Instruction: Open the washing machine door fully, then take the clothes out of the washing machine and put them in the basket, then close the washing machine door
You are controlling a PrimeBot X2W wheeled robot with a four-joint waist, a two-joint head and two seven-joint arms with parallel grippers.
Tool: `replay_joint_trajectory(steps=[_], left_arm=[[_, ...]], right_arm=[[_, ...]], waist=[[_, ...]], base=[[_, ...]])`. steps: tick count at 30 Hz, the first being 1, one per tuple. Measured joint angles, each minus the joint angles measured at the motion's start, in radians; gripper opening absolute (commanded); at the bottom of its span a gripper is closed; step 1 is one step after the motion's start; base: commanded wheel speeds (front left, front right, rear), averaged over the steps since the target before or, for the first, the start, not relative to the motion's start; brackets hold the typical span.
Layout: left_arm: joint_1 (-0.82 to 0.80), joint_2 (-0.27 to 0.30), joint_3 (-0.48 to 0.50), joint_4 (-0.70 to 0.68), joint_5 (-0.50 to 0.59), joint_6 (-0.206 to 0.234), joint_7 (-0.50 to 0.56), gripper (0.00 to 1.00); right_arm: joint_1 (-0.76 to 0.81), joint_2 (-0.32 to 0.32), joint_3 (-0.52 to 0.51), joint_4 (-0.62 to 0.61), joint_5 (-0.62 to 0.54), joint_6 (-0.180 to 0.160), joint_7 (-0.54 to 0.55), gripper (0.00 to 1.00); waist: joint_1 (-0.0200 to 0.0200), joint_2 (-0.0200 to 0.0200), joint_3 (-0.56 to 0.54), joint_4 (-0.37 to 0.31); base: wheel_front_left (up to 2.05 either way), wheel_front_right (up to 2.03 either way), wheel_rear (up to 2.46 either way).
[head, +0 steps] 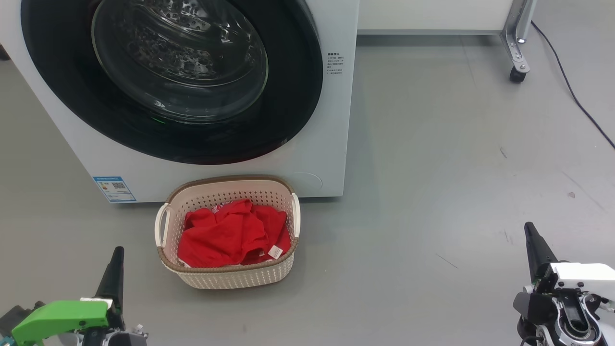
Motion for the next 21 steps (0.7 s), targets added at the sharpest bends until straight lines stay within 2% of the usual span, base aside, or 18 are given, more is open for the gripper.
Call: replay_joint_trajectory(steps=[21], left_arm=[[-0.001, 0.0, 0.001, 0.0, 0.0, 0.0, 0.0, 0.0]], right_arm=[[0.0, 0.002, -0.002, 0.002, 0.0, 0.002, 0.002, 0.0]], waist=[[0.0, 0.0, 0.0, 0.0]], base=[[0.0, 0.0, 0.0]])
